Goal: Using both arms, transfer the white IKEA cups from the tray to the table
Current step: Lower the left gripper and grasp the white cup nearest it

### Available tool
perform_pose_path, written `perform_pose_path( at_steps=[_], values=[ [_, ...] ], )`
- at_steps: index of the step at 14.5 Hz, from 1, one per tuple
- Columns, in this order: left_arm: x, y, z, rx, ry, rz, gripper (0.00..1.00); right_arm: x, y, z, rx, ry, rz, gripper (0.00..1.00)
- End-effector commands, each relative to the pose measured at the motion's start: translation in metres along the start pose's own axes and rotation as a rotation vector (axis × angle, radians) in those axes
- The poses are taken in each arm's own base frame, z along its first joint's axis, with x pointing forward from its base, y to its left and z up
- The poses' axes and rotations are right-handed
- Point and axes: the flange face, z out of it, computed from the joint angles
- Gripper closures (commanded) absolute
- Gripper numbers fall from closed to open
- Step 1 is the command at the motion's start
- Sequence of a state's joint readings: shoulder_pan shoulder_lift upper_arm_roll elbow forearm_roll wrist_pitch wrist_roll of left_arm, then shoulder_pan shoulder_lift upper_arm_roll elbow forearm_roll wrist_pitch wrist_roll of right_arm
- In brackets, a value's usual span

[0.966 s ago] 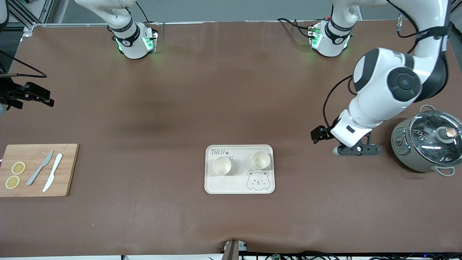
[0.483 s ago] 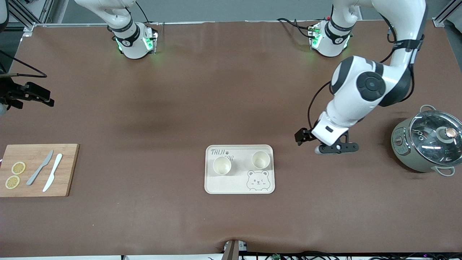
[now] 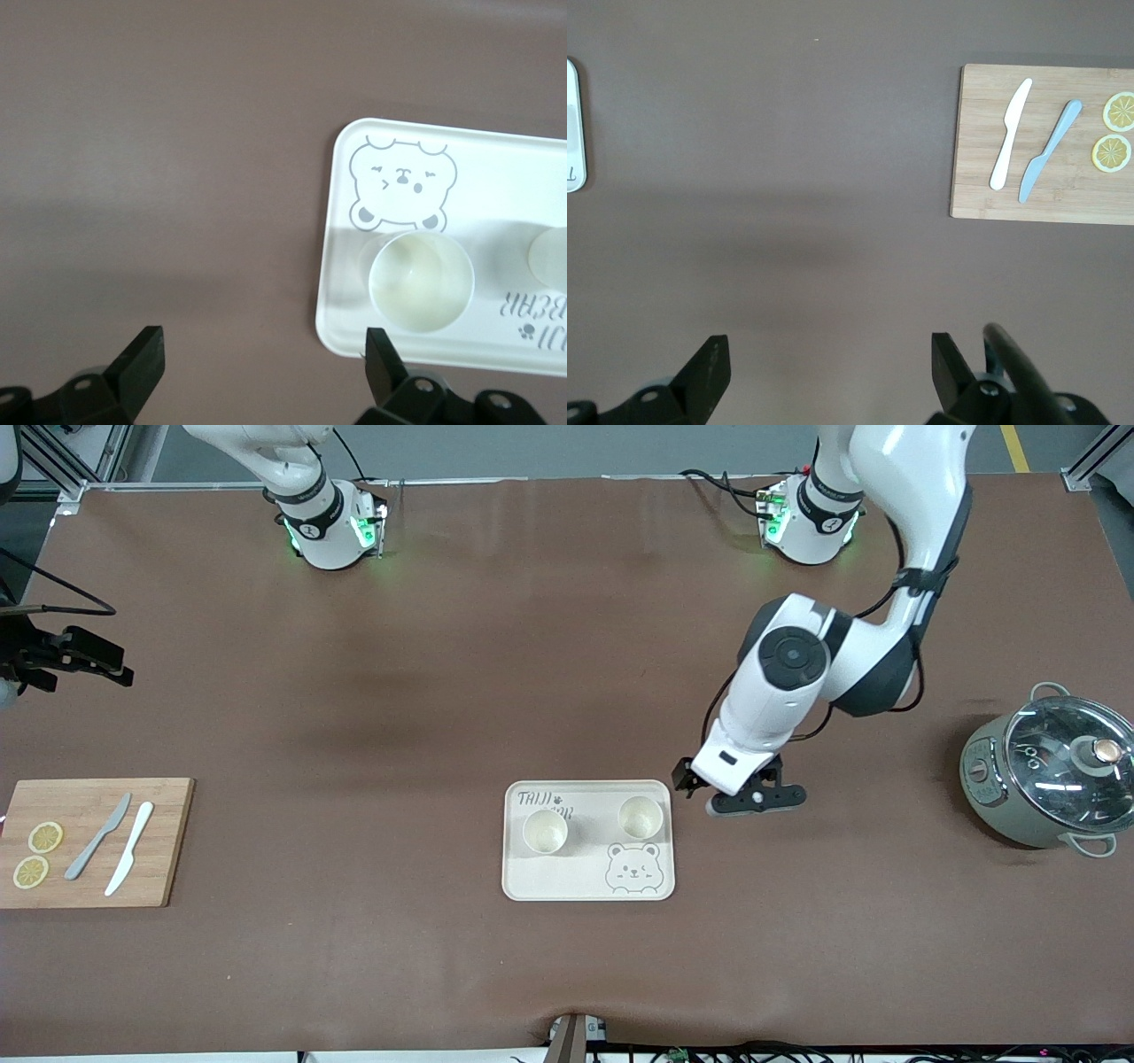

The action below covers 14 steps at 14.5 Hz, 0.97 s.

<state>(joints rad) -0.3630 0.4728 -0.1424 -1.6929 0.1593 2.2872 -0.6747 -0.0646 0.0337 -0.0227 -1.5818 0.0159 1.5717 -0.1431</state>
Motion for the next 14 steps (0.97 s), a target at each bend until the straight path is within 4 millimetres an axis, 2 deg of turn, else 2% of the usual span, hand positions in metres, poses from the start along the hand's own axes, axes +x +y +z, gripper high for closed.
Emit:
perform_pose_path(
  at_steps=[1, 7, 14],
  values=[
    [0.008, 0.022, 0.018, 0.014, 0.019, 0.014, 0.00, -0.005, -0.002, -0.002, -0.014, -0.003, 0.001, 0.00],
    [0.006, 0.041, 0.057, 0.004, 0.004, 0.020, 0.00, -0.006, -0.002, -0.002, -0.014, -0.004, 0.001, 0.00],
    [0.000, 0.052, 0.083, -0.008, 0.010, 0.015, 0.00, -0.006, -0.002, -0.002, -0.014, -0.004, 0.002, 0.00]
  ],
)
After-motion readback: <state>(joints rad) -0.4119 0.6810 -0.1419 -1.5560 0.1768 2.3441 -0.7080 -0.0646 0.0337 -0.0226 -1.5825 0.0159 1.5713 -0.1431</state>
